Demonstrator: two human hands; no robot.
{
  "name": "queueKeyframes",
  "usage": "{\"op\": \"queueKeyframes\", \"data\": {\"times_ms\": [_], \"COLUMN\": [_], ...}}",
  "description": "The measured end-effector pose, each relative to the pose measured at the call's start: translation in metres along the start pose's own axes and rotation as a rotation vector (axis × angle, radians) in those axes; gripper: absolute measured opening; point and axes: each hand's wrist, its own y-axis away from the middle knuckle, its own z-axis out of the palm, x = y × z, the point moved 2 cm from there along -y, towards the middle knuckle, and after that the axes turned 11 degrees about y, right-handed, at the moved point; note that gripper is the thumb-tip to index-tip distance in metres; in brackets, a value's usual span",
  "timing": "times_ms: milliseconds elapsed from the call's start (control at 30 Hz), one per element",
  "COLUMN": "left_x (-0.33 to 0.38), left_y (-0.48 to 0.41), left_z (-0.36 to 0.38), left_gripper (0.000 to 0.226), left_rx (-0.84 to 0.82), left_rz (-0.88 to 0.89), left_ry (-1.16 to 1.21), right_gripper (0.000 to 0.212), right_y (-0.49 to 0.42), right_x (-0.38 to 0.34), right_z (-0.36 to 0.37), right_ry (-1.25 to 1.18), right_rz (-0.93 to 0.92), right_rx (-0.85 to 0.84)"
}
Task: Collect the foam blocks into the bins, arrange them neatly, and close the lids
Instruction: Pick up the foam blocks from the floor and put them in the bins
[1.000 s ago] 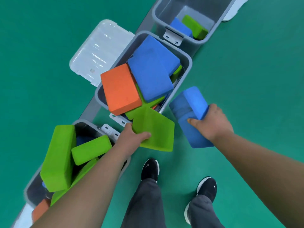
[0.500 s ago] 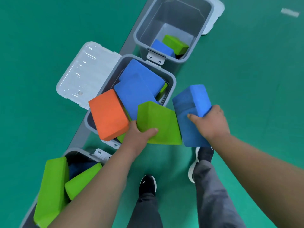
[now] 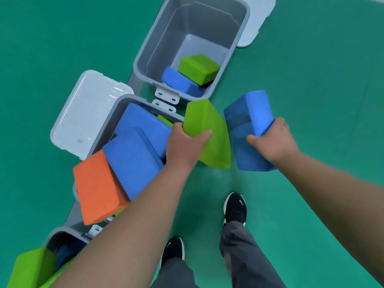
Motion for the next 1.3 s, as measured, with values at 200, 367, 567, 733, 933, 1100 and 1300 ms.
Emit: {"op": "queueKeyframes", "data": {"times_ms": [200, 367, 567, 733, 933, 1100, 1300], "left_x": [0.039, 0.054, 0.095, 0.128, 0.131, 0.122, 0.085], "left_y": [-0.072, -0.129, -0.193, -0.236, -0.285, -0.293, -0.283], "left_z": [0.009, -0.002, -0.017, -0.027, -0.030, -0.018, -0.008], "left_gripper": [0.043, 0.047, 0.057, 0.071, 0.075, 0.039, 0.023], "left_rx": [0.113, 0.158, 0.186, 0.158, 0.013, -0.225, -0.276], "left_rz": [0.030, 0.091, 0.095, 0.082, -0.029, -0.214, -0.342], "left_ry": [0.189, 0.183, 0.259, 0.318, 0.547, 0.548, 0.357], "right_gripper": [0.066, 0.059, 0.061, 0.071, 0.080, 0.080, 0.056], "right_y": [-0.071, -0.098, -0.132, -0.170, -0.204, -0.219, -0.198], "right_x": [-0.019, -0.050, -0.112, -0.171, -0.216, -0.234, -0.211], "right_z": [-0.029, -0.032, -0.055, -0.085, -0.091, -0.078, -0.028], "right_ry": [-0.141, -0.200, -0.333, -0.355, -0.351, -0.420, -0.178], "right_rz": [-0.032, -0.086, -0.040, -0.042, -0.033, 0.013, -0.086], "right_rx": [-0.019, -0.017, 0.040, 0.101, 0.134, 0.059, -0.069]}}
